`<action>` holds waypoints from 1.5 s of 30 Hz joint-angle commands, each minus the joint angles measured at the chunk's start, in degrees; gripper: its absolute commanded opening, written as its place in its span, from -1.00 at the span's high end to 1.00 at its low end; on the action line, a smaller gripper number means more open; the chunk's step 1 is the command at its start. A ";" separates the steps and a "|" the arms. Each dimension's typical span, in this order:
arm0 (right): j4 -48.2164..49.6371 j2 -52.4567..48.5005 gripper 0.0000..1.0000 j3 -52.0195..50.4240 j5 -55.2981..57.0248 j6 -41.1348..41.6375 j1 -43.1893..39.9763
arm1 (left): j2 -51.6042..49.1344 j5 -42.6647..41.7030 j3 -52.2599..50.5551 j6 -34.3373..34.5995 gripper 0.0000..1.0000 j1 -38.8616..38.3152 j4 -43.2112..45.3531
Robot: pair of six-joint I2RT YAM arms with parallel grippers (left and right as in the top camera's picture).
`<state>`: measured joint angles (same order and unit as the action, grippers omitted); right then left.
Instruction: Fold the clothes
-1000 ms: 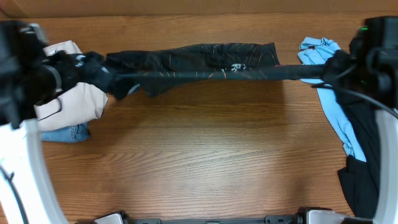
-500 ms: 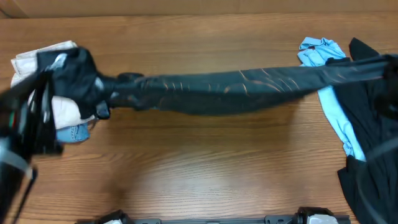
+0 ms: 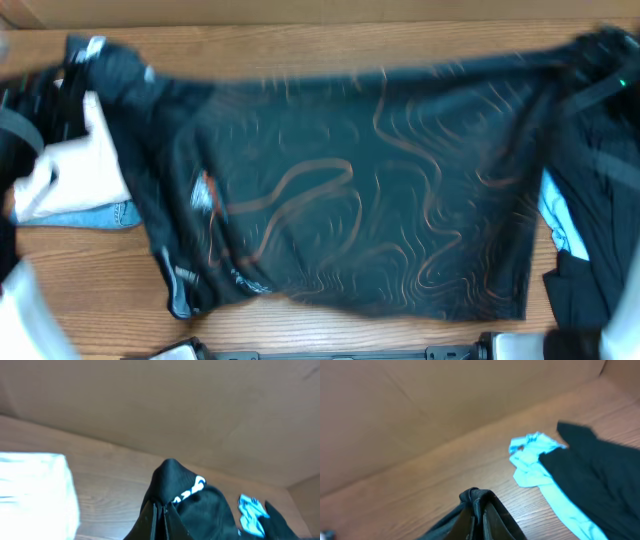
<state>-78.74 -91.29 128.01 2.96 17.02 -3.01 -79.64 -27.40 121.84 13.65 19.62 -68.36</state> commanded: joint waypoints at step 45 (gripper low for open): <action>-10.25 -11.37 0.92 -34.07 2.84 -3.93 -8.00 | -33.07 8.94 -20.00 -14.69 0.91 -11.39 -27.71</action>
<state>-89.19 -104.64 96.20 9.37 14.28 -9.23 -114.32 -22.81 105.12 -2.50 8.05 -95.98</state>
